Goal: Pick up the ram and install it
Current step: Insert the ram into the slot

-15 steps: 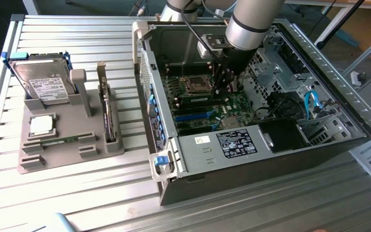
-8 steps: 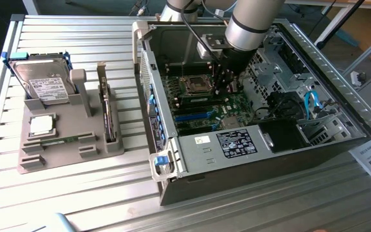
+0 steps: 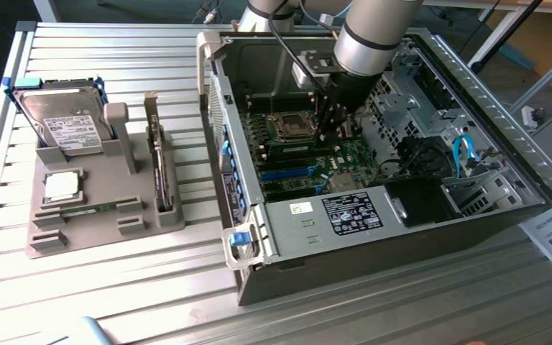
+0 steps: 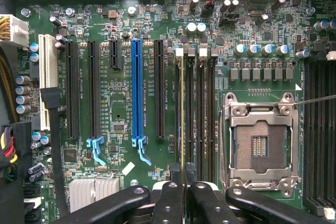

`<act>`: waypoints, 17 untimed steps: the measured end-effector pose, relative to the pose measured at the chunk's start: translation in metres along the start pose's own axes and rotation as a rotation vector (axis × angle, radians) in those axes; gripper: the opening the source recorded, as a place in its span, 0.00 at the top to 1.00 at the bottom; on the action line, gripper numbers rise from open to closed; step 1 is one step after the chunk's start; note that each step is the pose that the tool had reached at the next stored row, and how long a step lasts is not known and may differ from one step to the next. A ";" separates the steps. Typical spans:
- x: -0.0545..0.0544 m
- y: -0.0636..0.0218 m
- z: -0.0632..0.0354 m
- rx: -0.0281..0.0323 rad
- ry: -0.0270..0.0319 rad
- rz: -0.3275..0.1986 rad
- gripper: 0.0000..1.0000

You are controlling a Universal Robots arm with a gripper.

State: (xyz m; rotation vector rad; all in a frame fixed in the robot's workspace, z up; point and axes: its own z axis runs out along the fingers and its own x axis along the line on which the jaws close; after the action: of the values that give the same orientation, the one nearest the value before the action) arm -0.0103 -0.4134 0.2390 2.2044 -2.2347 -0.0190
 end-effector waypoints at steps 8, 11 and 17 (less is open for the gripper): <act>0.000 0.0006 0.0017 0.0000 0.0001 0.000 0.88; 0.000 0.0006 0.0017 0.0000 0.0001 0.000 0.88; 0.000 0.0006 0.0001 0.0001 0.0001 0.000 0.88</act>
State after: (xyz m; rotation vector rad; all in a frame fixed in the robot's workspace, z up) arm -0.0109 -0.4134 0.2390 2.2044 -2.2348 -0.0188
